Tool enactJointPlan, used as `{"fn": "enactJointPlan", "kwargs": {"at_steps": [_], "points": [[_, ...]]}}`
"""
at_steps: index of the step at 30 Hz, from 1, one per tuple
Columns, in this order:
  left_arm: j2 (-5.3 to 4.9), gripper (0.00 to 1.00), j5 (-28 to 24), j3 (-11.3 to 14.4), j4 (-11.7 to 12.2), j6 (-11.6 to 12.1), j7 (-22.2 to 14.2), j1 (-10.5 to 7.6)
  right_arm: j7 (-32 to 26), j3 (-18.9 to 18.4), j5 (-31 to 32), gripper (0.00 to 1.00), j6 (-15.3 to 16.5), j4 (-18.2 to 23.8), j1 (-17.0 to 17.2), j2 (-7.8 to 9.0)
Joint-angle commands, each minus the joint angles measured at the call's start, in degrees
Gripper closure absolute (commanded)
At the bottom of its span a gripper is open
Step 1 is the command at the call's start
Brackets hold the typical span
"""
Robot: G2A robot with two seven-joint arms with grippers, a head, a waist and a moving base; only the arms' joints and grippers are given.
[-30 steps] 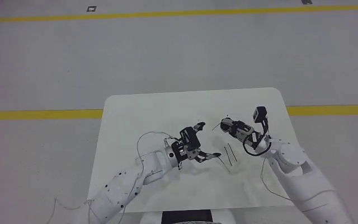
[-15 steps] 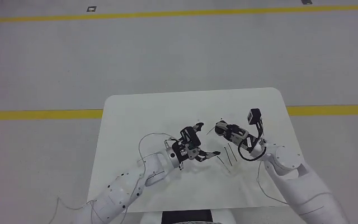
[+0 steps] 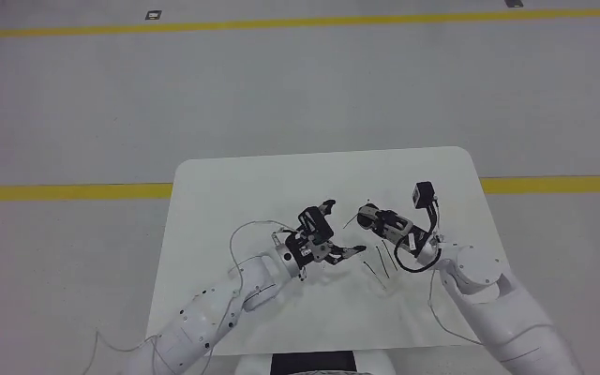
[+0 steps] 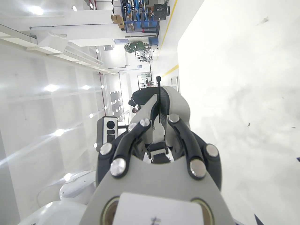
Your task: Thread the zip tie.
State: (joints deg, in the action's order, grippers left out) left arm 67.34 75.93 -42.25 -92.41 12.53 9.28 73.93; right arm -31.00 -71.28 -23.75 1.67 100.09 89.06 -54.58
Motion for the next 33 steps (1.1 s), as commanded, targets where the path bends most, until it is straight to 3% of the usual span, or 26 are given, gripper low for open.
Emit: {"fn": "enactJointPlan", "kwargs": {"at_steps": [1, 3, 6, 8, 14, 24, 33], "points": [[-0.04, 0.32, 0.49, -0.16, -0.06, -0.22, -0.60, 0.00, -0.07, -0.06, 0.50, 1.00, 0.16, 0.16, 0.06, -0.05], [-0.07, 0.52, 0.58, -0.33, -0.16, -0.28, -0.84, 0.10, -0.20, -0.15, 1.27, 1.00, 0.38, 0.33, 0.14, -0.09], [-0.10, 0.62, 0.77, -0.55, -0.26, -0.31, -1.03, 0.21, -0.18, -0.27, 2.05, 1.00, 0.54, 0.55, 0.33, -0.17], [-0.11, 0.77, 0.90, -0.63, -0.35, -0.37, -1.17, 0.30, -0.25, -0.33, 2.51, 1.00, 0.54, 0.67, 0.45, -0.21], [-0.12, 0.91, 1.29, -0.84, -0.46, -0.39, -1.50, 0.49, -0.50, -0.51, 3.66, 1.00, 0.80, 0.95, 0.66, -0.38], [-0.04, 0.98, 1.90, -0.87, -0.28, -0.43, -1.86, 0.60, -1.08, -0.74, 4.30, 1.00, 1.04, 1.10, 0.82, -0.71], [0.05, 0.95, 2.18, -0.85, -0.25, -0.13, -1.83, 0.62, -1.59, -0.79, 4.70, 1.00, 0.65, 1.03, 0.80, -1.01]]}}
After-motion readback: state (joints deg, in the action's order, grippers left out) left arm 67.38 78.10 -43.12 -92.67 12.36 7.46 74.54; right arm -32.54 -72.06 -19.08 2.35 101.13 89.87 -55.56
